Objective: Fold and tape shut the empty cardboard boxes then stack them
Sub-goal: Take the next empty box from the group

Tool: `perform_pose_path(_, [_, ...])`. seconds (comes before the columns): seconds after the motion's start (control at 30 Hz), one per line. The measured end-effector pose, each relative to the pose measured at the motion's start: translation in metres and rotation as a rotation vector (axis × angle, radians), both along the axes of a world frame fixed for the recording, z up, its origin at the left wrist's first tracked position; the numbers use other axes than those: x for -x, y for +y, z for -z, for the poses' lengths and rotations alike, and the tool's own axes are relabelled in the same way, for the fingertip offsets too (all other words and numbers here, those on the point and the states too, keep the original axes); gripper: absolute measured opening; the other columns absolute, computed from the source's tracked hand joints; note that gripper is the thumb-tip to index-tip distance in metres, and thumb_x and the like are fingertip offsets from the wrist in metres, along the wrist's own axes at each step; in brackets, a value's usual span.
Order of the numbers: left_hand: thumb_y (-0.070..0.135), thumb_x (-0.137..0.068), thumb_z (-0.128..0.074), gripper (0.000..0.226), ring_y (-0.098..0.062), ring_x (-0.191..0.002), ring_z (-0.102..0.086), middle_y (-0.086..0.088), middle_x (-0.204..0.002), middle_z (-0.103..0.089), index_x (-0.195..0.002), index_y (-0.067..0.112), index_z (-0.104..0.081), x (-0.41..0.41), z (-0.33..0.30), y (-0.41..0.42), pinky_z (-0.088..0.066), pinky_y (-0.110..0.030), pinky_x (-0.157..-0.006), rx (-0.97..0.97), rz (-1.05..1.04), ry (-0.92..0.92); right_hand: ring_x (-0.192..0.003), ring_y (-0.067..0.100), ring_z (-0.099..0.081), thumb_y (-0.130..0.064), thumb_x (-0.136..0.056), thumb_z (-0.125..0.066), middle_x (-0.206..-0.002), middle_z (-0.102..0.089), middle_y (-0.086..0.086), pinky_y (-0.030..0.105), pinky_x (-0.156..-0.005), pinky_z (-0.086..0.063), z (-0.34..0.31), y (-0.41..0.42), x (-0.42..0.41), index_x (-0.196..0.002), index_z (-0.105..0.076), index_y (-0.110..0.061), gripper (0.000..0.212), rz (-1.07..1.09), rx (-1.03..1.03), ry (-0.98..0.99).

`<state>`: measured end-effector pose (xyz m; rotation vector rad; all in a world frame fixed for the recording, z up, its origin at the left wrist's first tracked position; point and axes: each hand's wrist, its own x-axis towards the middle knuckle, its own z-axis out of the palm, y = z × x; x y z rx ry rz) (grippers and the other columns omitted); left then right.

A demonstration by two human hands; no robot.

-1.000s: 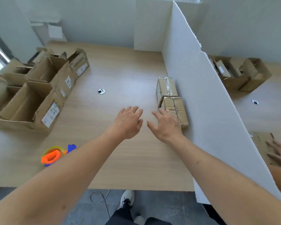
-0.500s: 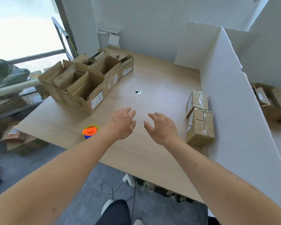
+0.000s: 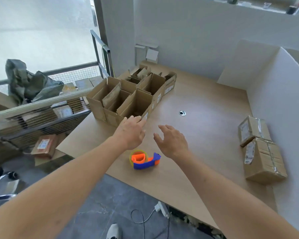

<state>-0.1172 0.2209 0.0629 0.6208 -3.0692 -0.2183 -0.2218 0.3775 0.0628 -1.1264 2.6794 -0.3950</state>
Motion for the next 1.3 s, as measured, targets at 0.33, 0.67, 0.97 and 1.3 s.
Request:
perform_pose_path(0.33, [0.028,-0.102,-0.048,0.059,-0.033,-0.152,-0.026,-0.01,-0.165,-0.03,-0.158,0.017,-0.034,-0.007,0.016,-0.112,-0.019,-0.05,-0.124,-0.056,0.04,-0.101,-0.13,0.032,-0.051,-0.05,-0.104,-0.04,-0.148,-0.045,0.008,0.046,-0.105,-0.044,0.012,-0.11,-0.015,-0.147,-0.049,-0.022,0.052,0.079,-0.028,-0.053])
perform_pose_path(0.67, [0.026,-0.101,-0.05,0.059,-0.033,-0.152,-0.025,-0.011,-0.164,-0.03,-0.157,0.016,-0.036,0.061,0.054,-0.177,-0.02,-0.05,-0.123,-0.053,0.069,-0.169,-0.134,0.034,-0.047,-0.051,-0.104,-0.041,-0.156,-0.032,0.009,0.048,-0.104,-0.047,0.068,-0.185,0.047,-0.151,-0.043,-0.024,0.055,0.171,-0.055,-0.209])
perform_pose_path(0.97, [0.026,-0.101,-0.053,0.056,-0.035,-0.154,-0.02,-0.012,-0.166,-0.027,-0.155,0.019,-0.041,0.094,0.077,-0.192,-0.017,-0.048,-0.126,-0.064,0.117,-0.209,-0.112,0.03,-0.059,-0.037,-0.102,-0.055,-0.124,-0.053,0.005,0.041,-0.087,-0.051,0.096,-0.204,0.071,-0.128,-0.059,-0.017,0.034,0.236,-0.042,-0.281])
perform_pose_path(1.3, [0.016,-0.093,-0.065,0.05,-0.038,-0.155,-0.01,-0.012,-0.167,-0.021,-0.141,0.025,-0.058,0.121,0.082,-0.196,-0.012,-0.049,-0.126,0.038,0.346,-0.303,-0.12,0.027,-0.056,0.002,-0.091,-0.053,-0.135,-0.053,0.002,0.038,-0.096,-0.051,0.091,-0.168,0.091,-0.135,-0.058,-0.017,0.048,0.417,-0.001,-0.241])
